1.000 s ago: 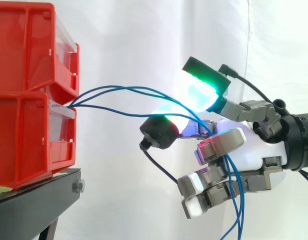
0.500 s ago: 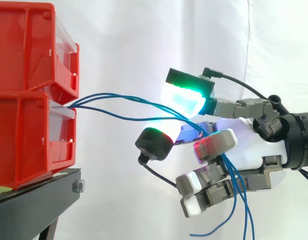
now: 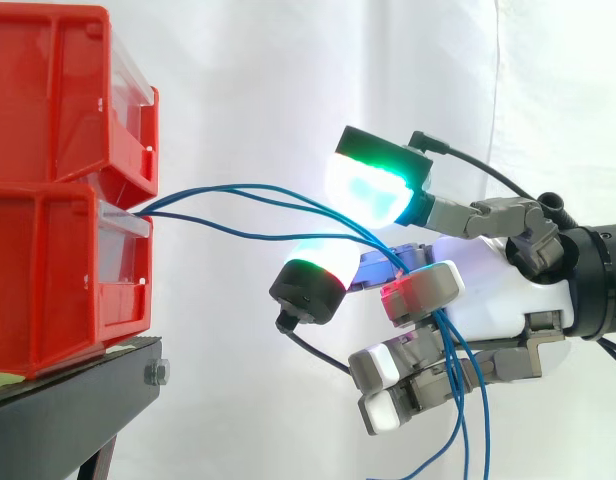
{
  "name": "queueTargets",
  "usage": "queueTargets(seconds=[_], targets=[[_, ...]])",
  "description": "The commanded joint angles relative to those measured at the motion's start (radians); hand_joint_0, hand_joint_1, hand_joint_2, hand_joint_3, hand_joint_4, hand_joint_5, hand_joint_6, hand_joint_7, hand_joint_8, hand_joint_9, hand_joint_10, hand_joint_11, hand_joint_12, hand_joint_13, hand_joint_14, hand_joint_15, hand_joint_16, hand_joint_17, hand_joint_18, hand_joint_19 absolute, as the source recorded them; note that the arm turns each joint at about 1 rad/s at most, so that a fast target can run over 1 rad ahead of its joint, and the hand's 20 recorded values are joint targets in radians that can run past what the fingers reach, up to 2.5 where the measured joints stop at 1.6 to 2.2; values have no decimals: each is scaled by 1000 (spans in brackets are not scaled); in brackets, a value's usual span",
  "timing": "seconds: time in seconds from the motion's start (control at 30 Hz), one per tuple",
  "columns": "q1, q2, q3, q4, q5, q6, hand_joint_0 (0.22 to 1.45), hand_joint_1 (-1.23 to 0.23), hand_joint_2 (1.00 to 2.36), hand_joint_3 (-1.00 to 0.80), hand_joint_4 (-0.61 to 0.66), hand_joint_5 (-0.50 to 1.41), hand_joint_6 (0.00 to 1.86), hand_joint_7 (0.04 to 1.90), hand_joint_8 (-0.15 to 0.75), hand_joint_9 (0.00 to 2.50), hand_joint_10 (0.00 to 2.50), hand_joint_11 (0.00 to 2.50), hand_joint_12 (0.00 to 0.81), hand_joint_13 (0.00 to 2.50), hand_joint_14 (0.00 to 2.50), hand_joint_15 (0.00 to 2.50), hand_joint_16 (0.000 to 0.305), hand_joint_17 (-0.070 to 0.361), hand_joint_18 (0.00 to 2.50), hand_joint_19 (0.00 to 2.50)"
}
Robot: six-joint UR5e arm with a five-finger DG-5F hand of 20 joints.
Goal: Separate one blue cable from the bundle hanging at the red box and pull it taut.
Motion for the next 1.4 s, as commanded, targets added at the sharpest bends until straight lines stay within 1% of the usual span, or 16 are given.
queueTargets(seconds=[0.0,0.03,0.1,0.27,0.4,0.43,0.53,0.57,0.63,0.77,0.9,0.97,1.1,1.2,1.23,1.37], targets=[[0,-1,0,0,1,1,561,-645,1000,-500,23,-55,558,1350,295,1350,24,973,352,920,24,733,44,99,603,707],[0,-1,0,0,1,2,559,-660,1000,-500,16,-66,603,1283,299,1348,23,985,351,923,23,728,44,99,607,708],[0,1,0,-2,0,2,558,-686,1000,-500,15,-75,634,1267,303,1347,22,999,353,924,23,733,44,100,610,705],[2,-1,0,-2,3,2,550,-740,1000,-500,35,-105,746,1091,309,1337,20,1017,357,929,24,734,45,101,624,695],[2,-1,0,0,1,2,578,-783,1000,-500,43,-130,812,1048,307,1326,23,1065,351,935,23,741,44,99,623,698],[2,-1,0,0,1,2,597,-780,1002,-476,44,-136,834,1042,306,1323,22,1070,349,934,24,742,44,98,620,699],[3,-1,0,0,1,2,594,-746,1013,-311,12,-137,861,1069,303,1328,21,1070,346,934,24,741,44,98,624,707],[3,-1,0,-2,3,2,591,-745,1014,-297,10,-138,862,1071,301,1328,21,1073,349,934,24,741,44,98,625,706],[3,1,1,-3,3,2,581,-689,1012,-197,3,-128,867,1011,338,1362,19,1007,386,963,21,711,52,117,681,663],[3,1,0,-3,1,4,581,-616,1005,-155,28,-115,842,966,352,1387,17,950,418,987,19,695,60,134,712,653],[3,2,1,-11,0,10,587,-575,1002,-134,73,-96,780,1001,358,1385,18,917,425,983,20,685,61,137,706,652],[2,12,0,-26,-2,10,591,-572,1002,-138,86,-91,762,1006,362,1384,17,920,426,981,17,688,61,137,705,655],[-1,25,1,-54,-2,10,589,-657,1005,-158,81,-87,727,1086,360,1360,17,959,422,965,19,692,59,133,690,653],[-3,36,6,-63,-2,6,585,-739,1009,-177,84,-132,805,979,353,1306,15,1021,409,939,20,708,57,128,671,651],[-3,36,6,-67,0,6,597,-781,1012,-203,74,-153,837,979,332,1267,19,1068,393,916,22,720,52,118,637,671],[-3,41,11,-77,1,6,639,-834,1012,-319,48,-174,874,959,293,1208,20,1147,352,884,22,740,45,102,594,684]])
